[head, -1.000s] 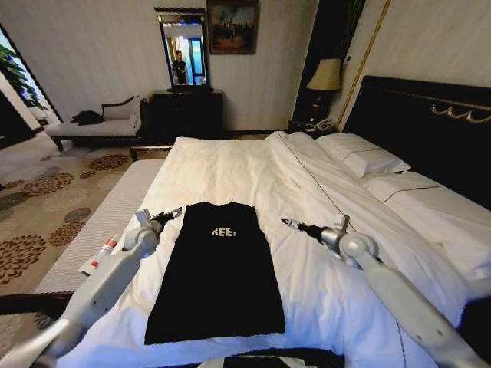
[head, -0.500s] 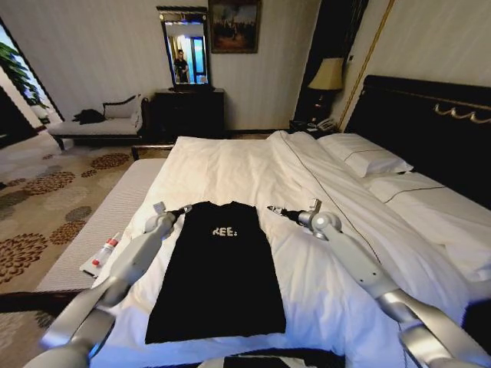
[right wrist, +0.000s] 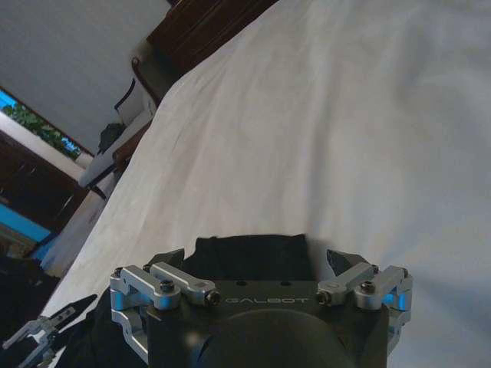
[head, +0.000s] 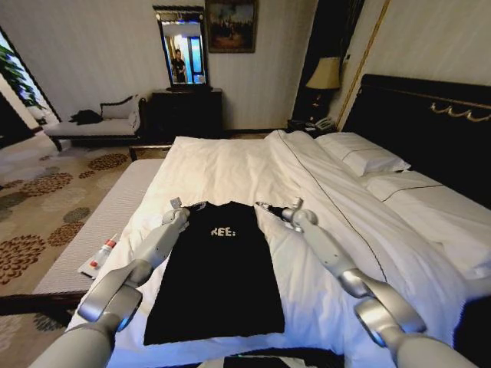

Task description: Fold the clothes on the bed.

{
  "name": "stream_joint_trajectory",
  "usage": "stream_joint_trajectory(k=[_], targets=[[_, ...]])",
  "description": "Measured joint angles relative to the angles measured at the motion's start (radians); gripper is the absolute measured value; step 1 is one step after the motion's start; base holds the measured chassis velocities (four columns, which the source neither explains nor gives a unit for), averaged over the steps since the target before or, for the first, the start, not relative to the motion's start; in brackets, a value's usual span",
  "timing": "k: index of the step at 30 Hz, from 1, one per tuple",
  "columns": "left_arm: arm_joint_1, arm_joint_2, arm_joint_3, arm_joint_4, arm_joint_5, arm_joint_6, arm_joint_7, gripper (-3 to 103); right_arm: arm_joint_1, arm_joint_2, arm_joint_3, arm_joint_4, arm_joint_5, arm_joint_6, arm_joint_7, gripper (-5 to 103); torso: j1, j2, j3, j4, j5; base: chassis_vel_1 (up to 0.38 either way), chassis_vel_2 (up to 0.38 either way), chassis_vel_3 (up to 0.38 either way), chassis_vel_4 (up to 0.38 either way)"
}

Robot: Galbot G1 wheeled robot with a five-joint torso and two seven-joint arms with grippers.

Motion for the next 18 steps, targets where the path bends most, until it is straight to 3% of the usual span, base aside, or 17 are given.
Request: stream_joint_trajectory(k=[10,18], targets=[[0.010,0.048,-0.005,-0.028,-0.011,-0.008,-0.023,99,0.059,0.056,0.007,-0.153,-0.109,0.072,-0.067,100,0.000,0.000,0.000,-0.0008,0.0001,0.000,0.000,0.000,0.000],[0.020,0.064,-0.008,-0.050,-0.027,-0.009,-0.035,99,0.081,0.072,-0.003,-0.208,-0.142,0.075,-0.077,100,0.000,0.000,0.000,-0.0010,0.0002,0.000,0.000,0.000,0.000]])
